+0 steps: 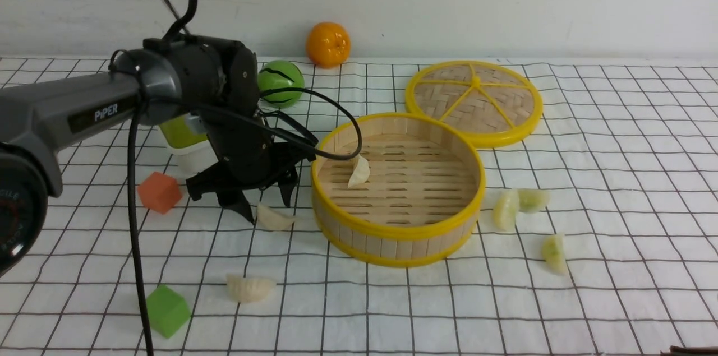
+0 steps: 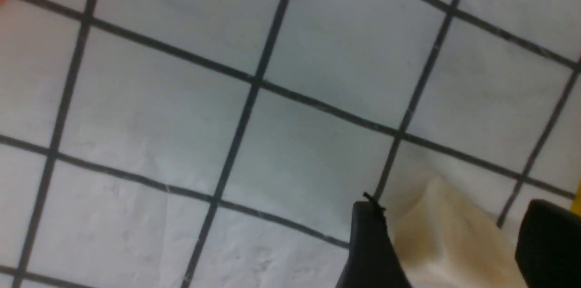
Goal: Put the dumplings into the steamer on the table with the white tablecloth.
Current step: 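Reach for and grasp a dumpling on the table with the left gripper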
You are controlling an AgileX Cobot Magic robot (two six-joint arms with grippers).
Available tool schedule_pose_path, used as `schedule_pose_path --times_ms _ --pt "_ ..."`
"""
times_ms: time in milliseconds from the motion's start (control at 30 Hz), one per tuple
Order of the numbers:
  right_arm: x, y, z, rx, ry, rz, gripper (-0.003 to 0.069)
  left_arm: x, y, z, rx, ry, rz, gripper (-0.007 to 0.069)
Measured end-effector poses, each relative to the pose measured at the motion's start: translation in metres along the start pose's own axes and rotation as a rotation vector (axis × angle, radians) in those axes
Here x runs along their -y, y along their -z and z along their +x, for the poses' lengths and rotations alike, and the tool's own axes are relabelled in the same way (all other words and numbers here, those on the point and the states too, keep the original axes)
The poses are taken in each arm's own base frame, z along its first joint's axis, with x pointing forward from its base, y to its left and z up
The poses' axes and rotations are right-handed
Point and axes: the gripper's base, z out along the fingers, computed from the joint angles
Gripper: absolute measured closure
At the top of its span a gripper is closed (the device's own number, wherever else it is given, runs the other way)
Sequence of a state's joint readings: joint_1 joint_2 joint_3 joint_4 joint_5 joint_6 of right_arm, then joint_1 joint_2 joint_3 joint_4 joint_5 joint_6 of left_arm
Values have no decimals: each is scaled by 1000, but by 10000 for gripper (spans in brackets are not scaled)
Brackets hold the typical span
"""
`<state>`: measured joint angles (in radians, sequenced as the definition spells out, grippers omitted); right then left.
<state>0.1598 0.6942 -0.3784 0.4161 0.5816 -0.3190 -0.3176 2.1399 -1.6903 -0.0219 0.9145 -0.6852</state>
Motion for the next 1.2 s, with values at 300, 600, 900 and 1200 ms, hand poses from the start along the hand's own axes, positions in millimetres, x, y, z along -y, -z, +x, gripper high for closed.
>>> schedule_pose_path --times_ms 300,600,900,1200 --pt "0 0 0 -2 0 -1 585 1 -2 -3 34 -139 9 340" --pt "0 0 0 -2 0 -1 578 -2 1 -10 112 -298 -37 564" --pt "0 0 0 -2 0 -1 575 -1 25 -13 163 -317 -31 333" --pt "-1 0 0 1 -16 -11 569 -5 19 0 40 -160 -42 221"
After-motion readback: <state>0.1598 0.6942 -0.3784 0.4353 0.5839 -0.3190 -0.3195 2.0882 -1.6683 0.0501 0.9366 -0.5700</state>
